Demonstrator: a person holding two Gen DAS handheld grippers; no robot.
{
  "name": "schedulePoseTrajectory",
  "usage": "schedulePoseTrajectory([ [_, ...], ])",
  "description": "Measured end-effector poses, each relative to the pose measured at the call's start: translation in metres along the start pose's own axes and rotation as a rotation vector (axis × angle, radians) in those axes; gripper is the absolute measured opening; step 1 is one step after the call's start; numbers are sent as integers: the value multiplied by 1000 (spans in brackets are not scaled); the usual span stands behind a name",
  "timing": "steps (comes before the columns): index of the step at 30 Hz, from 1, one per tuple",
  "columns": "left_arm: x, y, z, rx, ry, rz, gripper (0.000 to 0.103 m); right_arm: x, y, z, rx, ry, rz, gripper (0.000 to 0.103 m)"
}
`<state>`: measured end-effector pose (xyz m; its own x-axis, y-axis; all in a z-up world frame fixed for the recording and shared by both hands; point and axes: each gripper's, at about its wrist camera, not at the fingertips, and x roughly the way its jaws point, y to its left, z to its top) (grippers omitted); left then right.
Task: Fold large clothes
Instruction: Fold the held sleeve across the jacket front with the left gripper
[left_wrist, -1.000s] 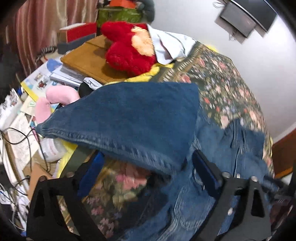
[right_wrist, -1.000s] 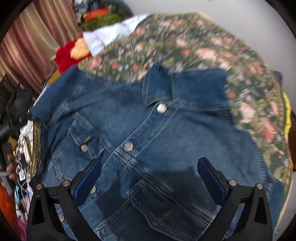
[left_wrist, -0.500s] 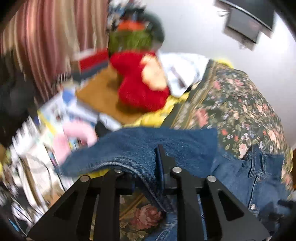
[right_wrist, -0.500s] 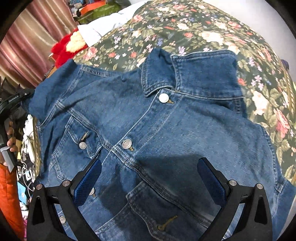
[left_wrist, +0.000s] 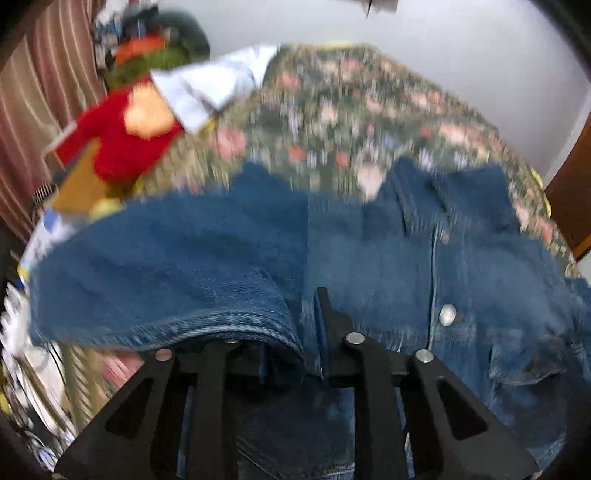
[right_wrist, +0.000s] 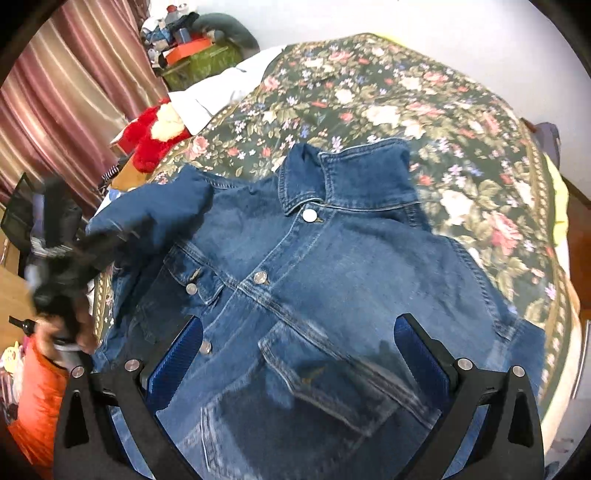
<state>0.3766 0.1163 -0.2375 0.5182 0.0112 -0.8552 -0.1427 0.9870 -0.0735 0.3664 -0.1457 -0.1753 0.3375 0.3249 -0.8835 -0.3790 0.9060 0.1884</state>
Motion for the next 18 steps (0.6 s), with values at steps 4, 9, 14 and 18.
schedulePoseTrajectory([
  [4, 18, 4, -25, -48, 110, -56, 64, -18, -4, -12, 3, -8, -7, 103],
  [9, -6, 26, -56, -116, 130, -125, 65, -26, -9, -20, 17, -20, -1, 103],
  [14, -44, 66, -71, -213, 71, -173, 70, -20, -5, -19, 35, -11, 25, 103],
  [18, -62, 111, -76, -319, 15, -186, 74, -6, 3, -15, 33, 8, 40, 103],
])
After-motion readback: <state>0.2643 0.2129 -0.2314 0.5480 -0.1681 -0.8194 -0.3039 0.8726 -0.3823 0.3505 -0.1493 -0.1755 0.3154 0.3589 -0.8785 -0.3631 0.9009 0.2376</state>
